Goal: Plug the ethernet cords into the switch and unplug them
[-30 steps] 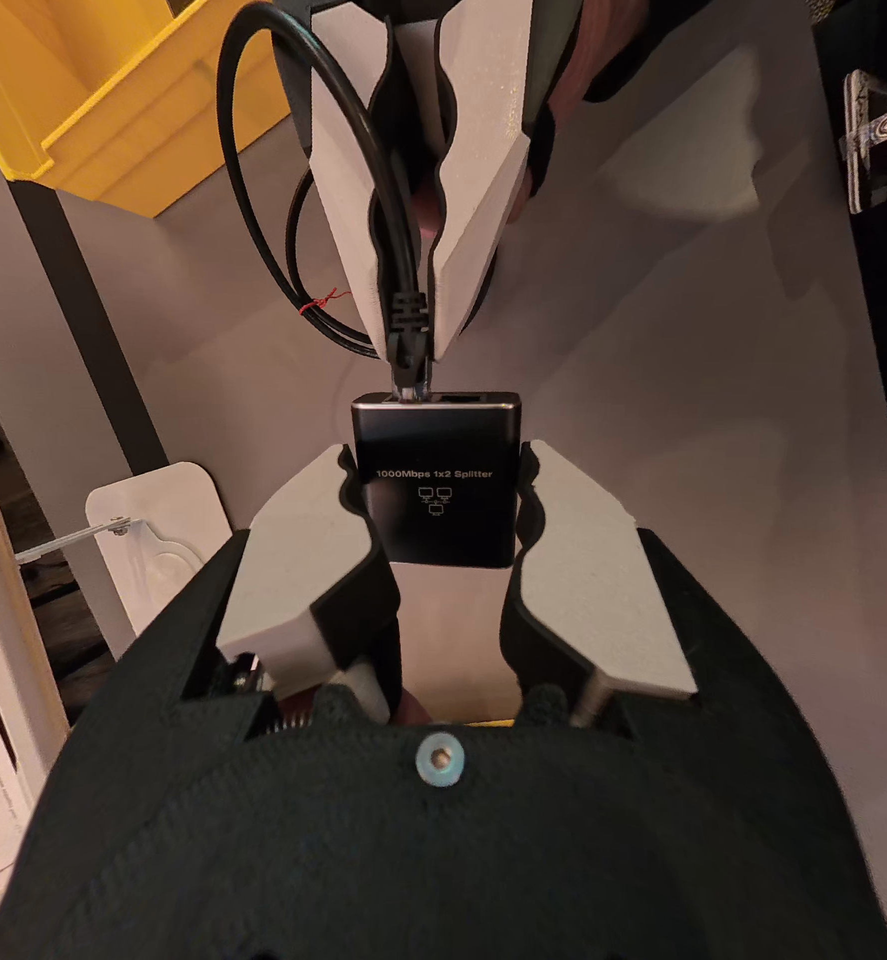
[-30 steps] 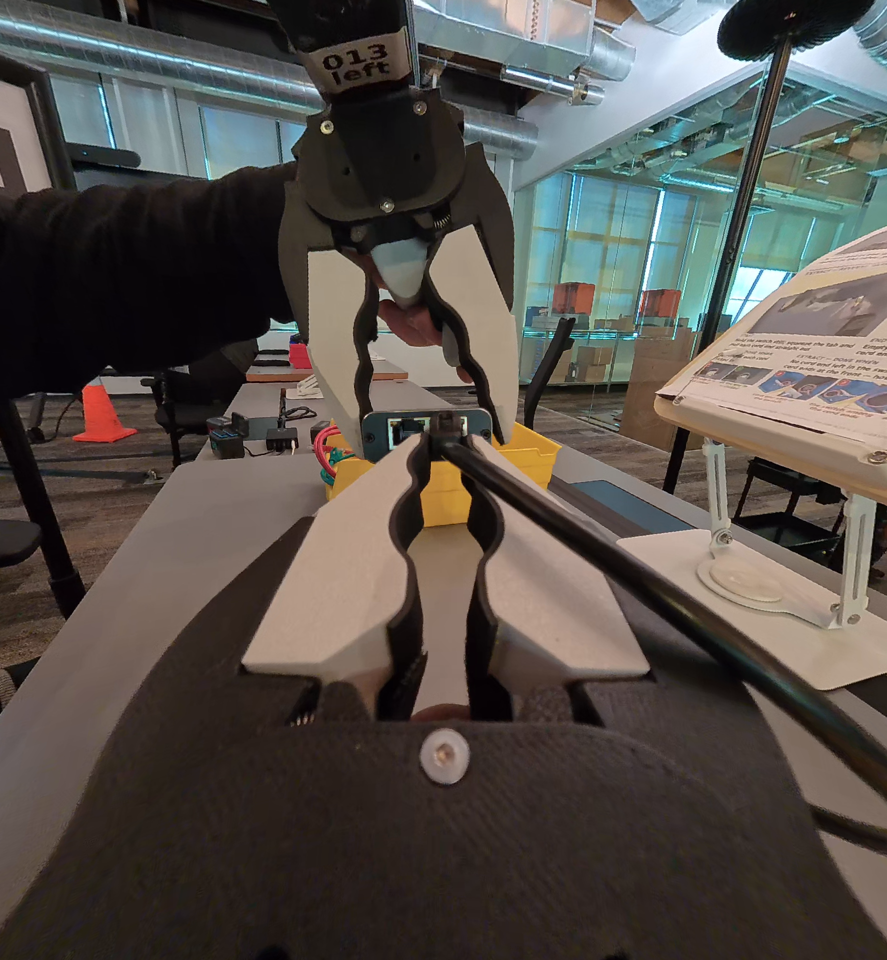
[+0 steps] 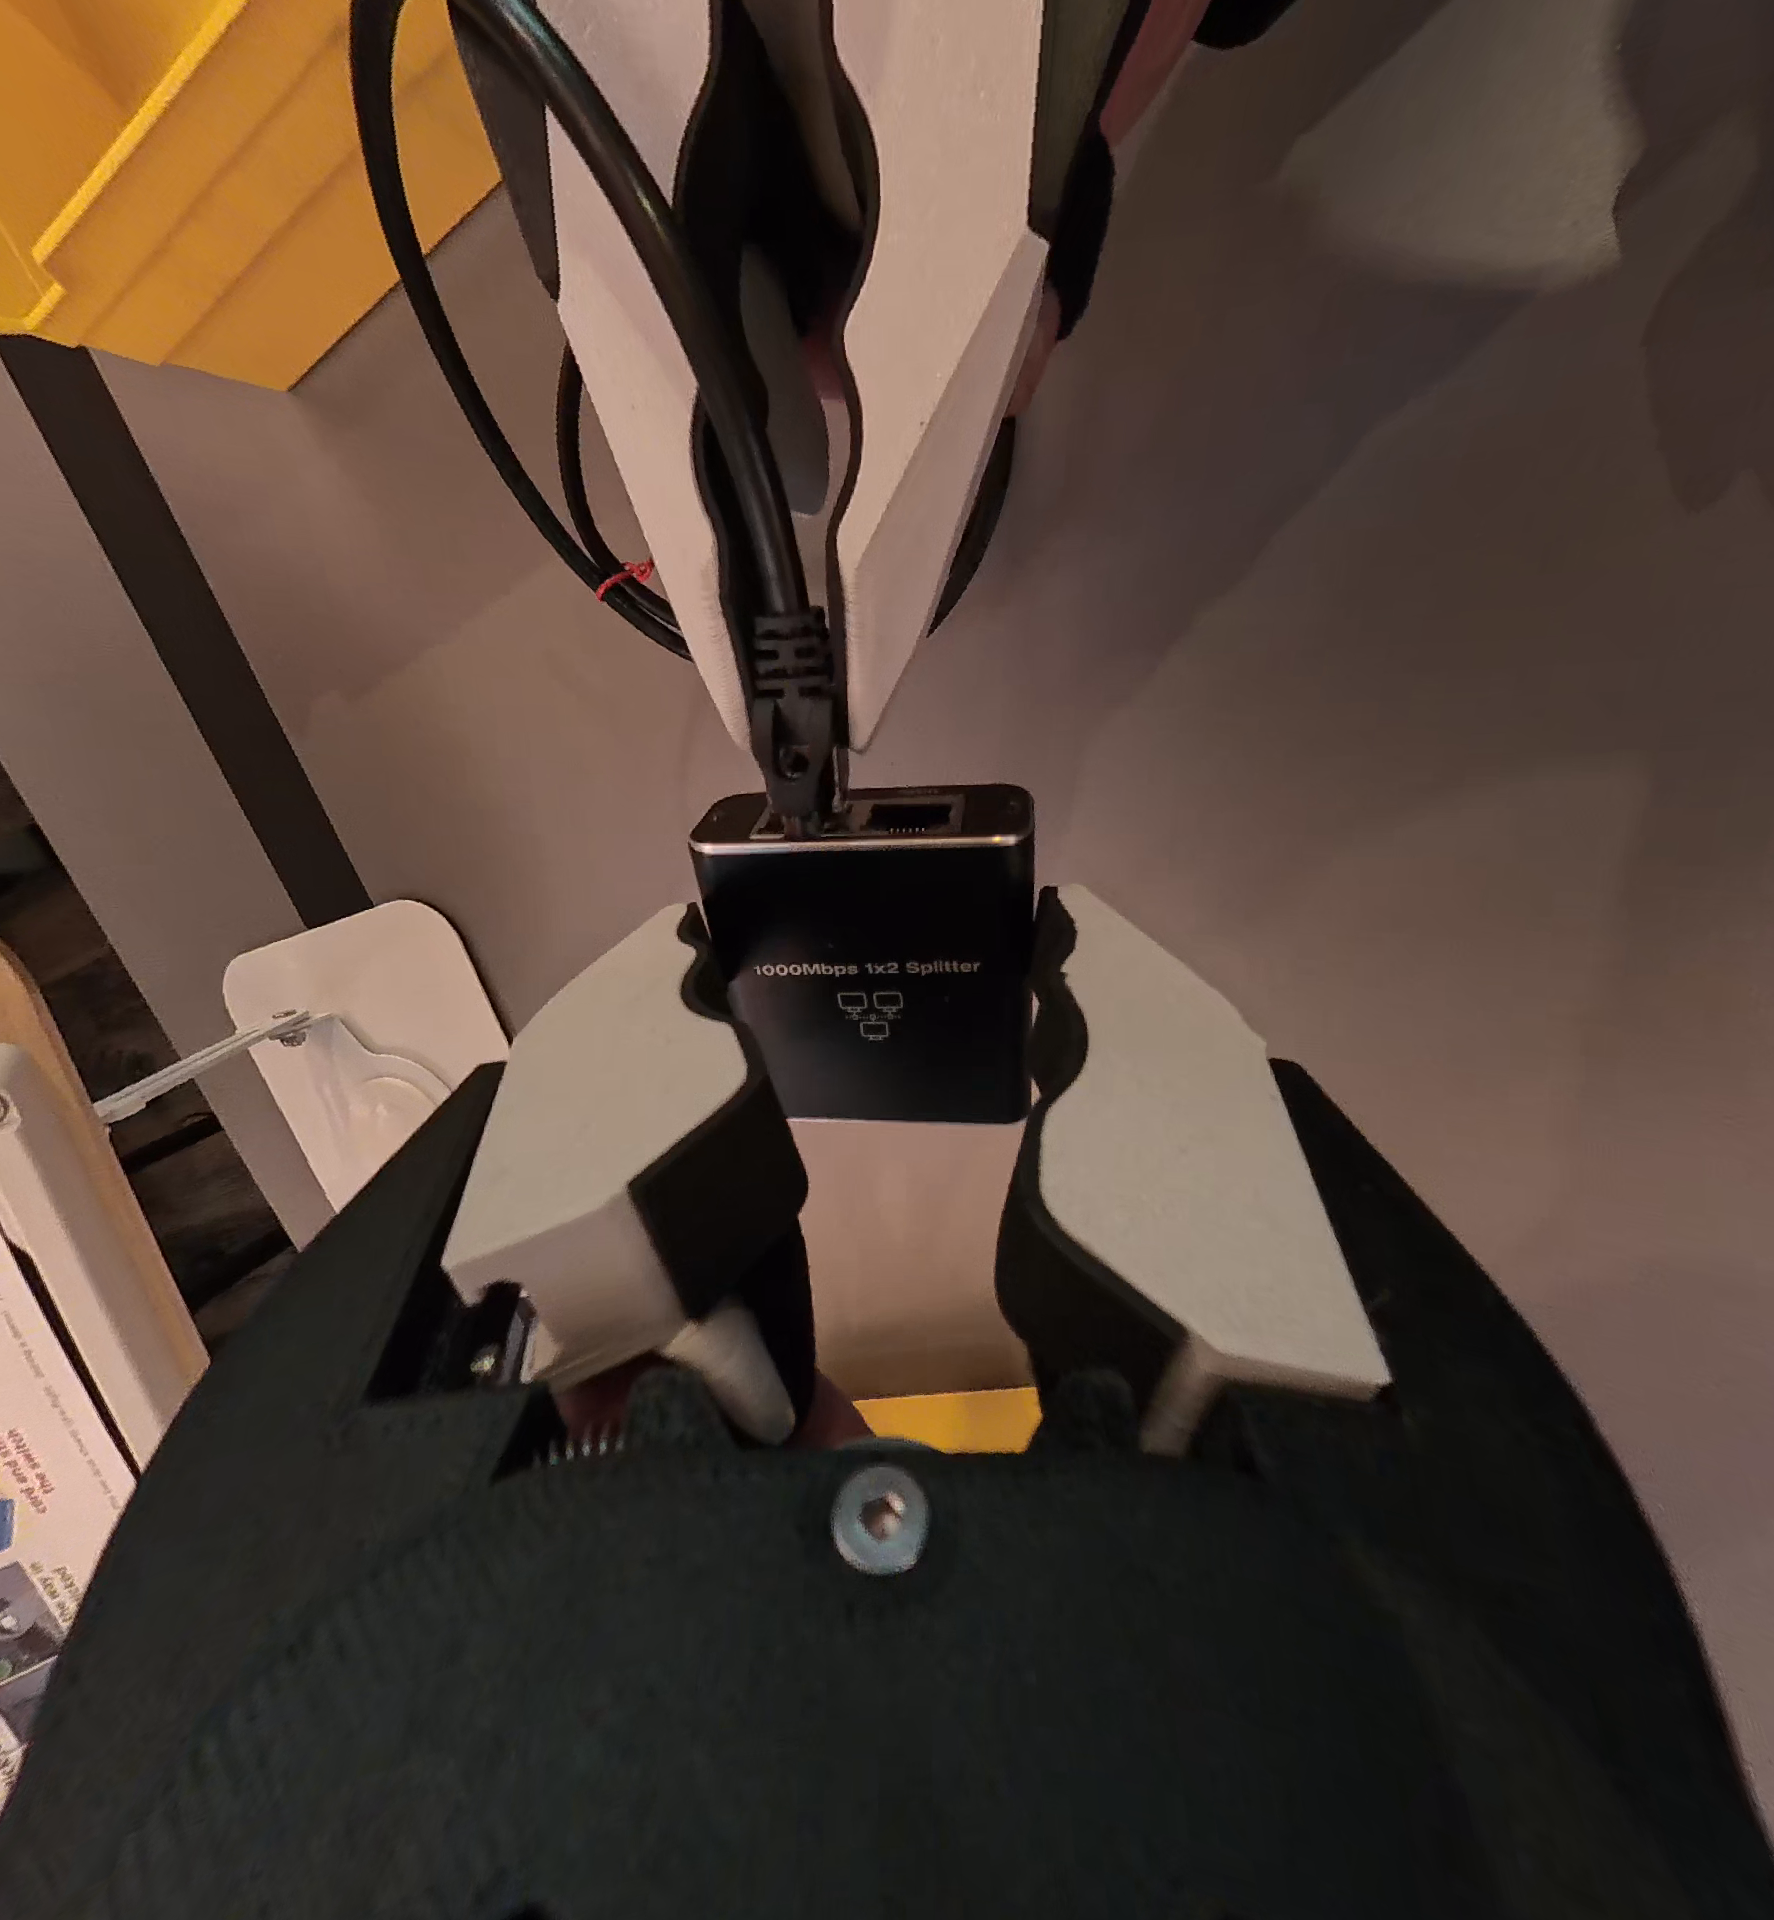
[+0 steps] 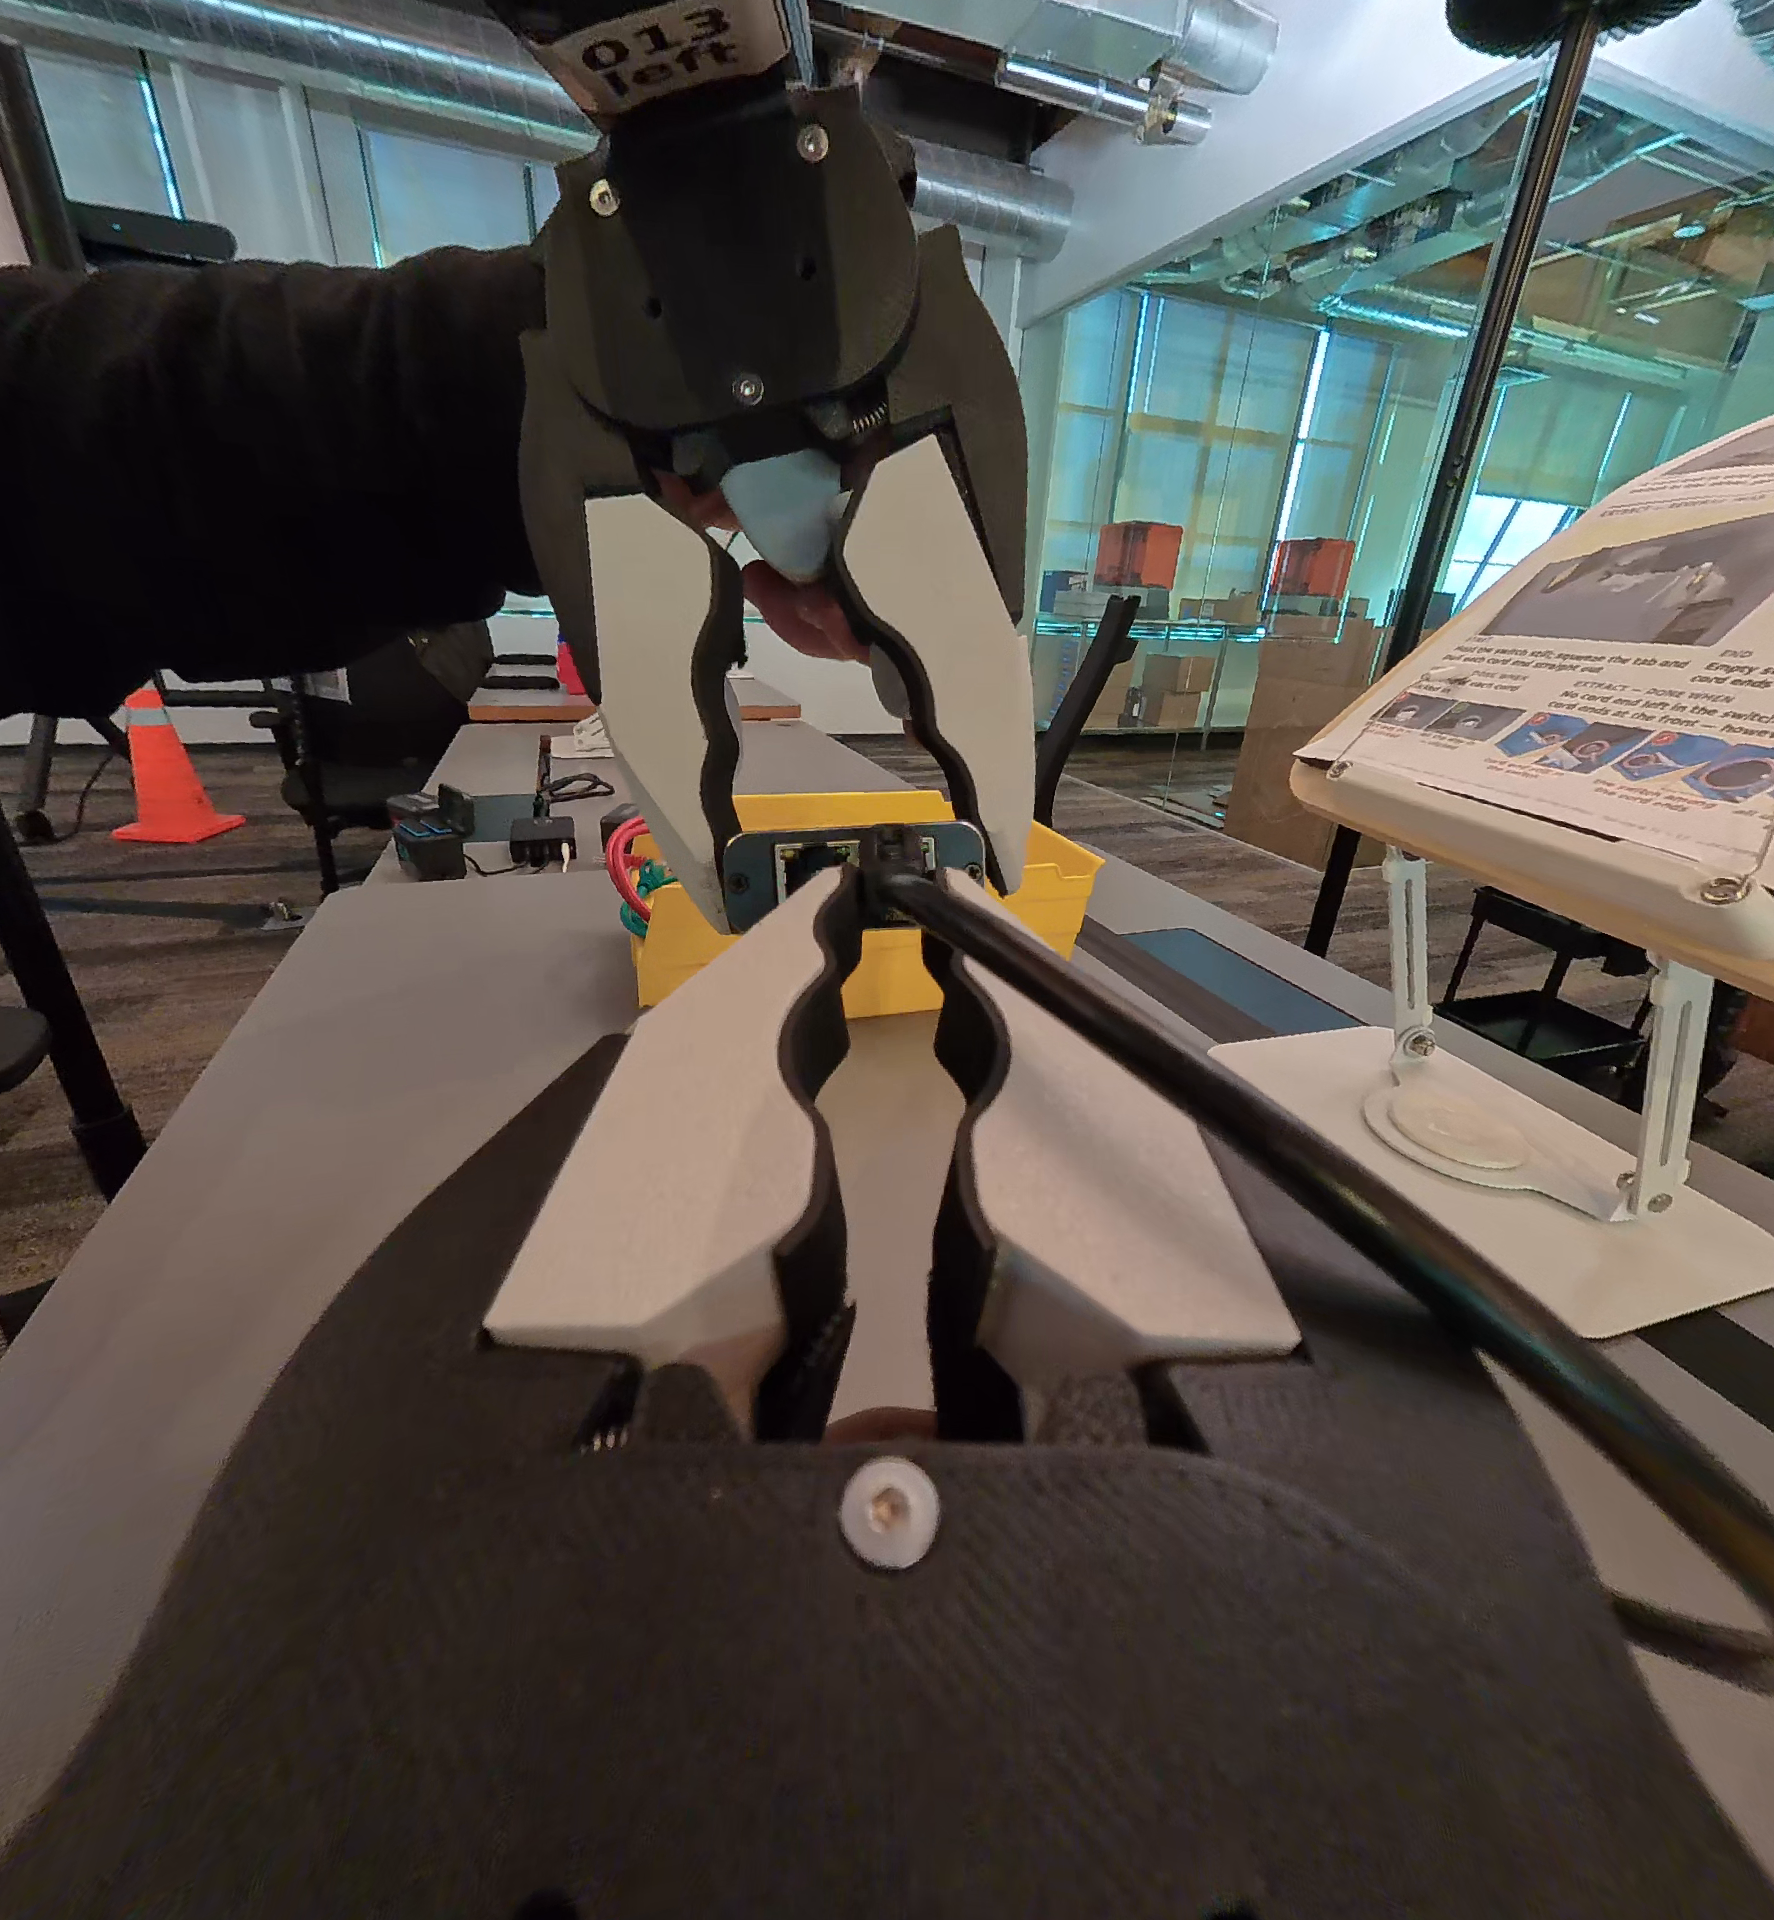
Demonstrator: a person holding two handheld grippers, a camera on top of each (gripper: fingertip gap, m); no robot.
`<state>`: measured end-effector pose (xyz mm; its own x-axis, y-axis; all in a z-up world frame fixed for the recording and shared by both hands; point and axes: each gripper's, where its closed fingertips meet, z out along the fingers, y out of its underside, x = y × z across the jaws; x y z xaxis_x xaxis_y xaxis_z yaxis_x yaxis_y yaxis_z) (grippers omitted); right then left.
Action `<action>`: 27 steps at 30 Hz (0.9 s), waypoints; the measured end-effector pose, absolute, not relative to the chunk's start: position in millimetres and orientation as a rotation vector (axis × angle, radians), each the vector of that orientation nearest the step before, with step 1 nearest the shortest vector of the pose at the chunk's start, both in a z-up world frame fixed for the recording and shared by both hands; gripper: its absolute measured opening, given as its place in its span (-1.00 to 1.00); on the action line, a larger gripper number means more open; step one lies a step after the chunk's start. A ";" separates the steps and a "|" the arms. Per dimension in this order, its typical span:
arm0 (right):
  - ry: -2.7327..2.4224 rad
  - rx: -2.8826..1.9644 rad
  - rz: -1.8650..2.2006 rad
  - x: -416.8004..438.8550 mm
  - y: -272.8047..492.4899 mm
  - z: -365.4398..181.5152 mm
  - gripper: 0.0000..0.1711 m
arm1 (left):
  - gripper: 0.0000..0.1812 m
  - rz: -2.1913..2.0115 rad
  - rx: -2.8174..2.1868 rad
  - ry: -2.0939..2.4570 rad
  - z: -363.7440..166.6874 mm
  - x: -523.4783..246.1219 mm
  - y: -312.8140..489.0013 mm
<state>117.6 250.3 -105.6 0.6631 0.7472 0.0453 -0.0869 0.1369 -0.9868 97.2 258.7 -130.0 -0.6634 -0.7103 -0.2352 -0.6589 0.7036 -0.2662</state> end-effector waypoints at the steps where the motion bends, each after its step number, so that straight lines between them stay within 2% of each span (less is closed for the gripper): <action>1: -0.627 -1.307 0.663 117.9 250.6 -105.7 -0.89 | -0.43 -0.222 -1.074 2.593 -130.7 97.4 259.0; 27: -0.633 -1.270 0.678 125.1 244.6 -92.6 -0.89 | -0.40 -0.297 -1.048 2.447 -131.3 111.4 253.7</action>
